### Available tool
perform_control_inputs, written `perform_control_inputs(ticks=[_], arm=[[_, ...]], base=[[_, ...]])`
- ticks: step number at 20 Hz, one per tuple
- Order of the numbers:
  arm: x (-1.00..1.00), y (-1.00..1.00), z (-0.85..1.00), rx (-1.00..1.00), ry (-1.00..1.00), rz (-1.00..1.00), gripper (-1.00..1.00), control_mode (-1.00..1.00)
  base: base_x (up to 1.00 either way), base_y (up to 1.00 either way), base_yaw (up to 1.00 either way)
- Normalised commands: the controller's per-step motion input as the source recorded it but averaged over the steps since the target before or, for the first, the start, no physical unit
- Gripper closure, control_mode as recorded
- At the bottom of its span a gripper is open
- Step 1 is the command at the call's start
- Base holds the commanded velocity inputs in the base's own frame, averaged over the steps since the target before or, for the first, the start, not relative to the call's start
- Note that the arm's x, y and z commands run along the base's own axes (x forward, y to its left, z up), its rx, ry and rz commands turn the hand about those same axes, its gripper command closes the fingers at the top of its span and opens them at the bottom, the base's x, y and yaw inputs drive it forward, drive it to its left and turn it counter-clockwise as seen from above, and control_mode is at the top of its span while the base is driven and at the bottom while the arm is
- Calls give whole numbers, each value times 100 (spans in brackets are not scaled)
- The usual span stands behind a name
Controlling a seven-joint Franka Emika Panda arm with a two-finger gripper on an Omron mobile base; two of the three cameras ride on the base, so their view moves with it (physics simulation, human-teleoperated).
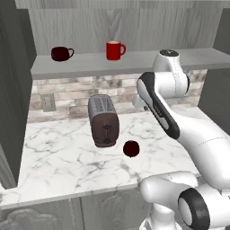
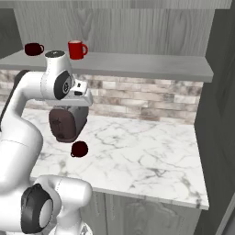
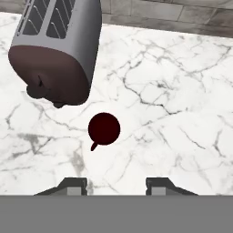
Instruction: Pick the mug on the counter and place it in the cabinet with the handle facing the right, like the mugs already inside.
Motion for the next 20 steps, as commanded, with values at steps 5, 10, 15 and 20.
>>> perform_control_inputs(ticks=[5, 10, 15, 20], arm=[[-9, 2, 0, -1, -2, -1, -100, -100], [-23, 10, 0, 0, -2, -11, -100, -100], [-18, 14, -5, 0, 0, -17, -100, -100], [-20, 12, -8, 0, 0, -18, -100, -100]], base=[[0, 0, 0], [0, 0, 0], [0, 0, 0], [0, 0, 0]])
